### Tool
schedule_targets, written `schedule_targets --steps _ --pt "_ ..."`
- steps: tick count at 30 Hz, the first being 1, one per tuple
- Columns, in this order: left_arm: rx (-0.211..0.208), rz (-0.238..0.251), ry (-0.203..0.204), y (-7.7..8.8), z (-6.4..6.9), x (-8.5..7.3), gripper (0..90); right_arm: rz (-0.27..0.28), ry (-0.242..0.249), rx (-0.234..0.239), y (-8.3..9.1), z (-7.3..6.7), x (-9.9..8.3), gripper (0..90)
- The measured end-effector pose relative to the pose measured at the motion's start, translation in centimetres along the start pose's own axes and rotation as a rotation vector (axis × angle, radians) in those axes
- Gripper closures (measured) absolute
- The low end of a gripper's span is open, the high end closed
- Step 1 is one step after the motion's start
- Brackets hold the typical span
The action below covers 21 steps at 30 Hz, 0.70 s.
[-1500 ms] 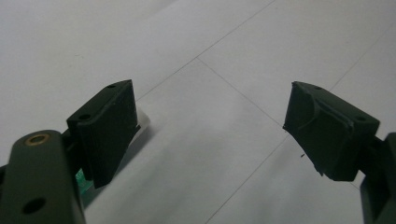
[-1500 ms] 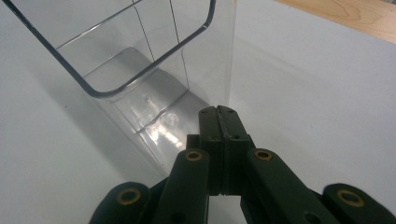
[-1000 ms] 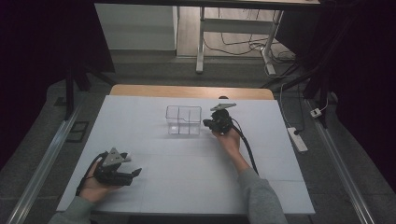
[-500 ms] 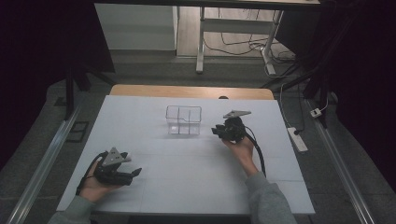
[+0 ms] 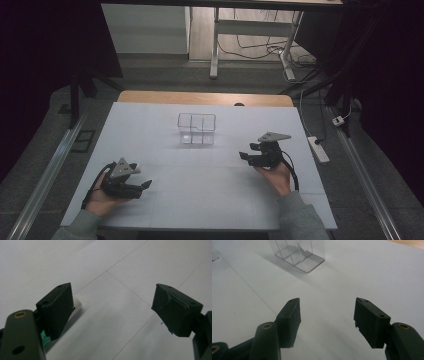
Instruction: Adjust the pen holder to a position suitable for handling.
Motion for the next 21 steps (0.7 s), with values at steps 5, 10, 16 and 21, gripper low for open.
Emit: schedule_targets --steps 5,10,16,21 --pt "0.003 0.001 0.003 0.0 -0.1 0.0 17.4 -0.004 0.001 0.014 1.4 -0.4 -1.1 36.9" --pt "0.002 0.005 0.005 0.0 -0.1 -0.1 17.3 -0.015 0.011 0.010 2.9 -0.3 -2.7 35.5" --pt "-0.004 0.015 0.011 0.0 -0.4 0.0 17.6 -0.016 0.013 0.014 4.4 0.2 -4.1 33.6" --pt "0.004 0.018 0.016 0.2 -0.7 0.0 17.7 -0.022 0.001 0.013 5.1 0.6 -4.9 32.6"
Point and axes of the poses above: each handheld gripper's, and its own axes: y roughly backward along the jaws, x roughly out of its top, z roughly to its right, the point moved 8 cm from there along -y, roughly forward along the jaws, and after that the axes turned 12 degrees about -y, right-handed, at the moved point
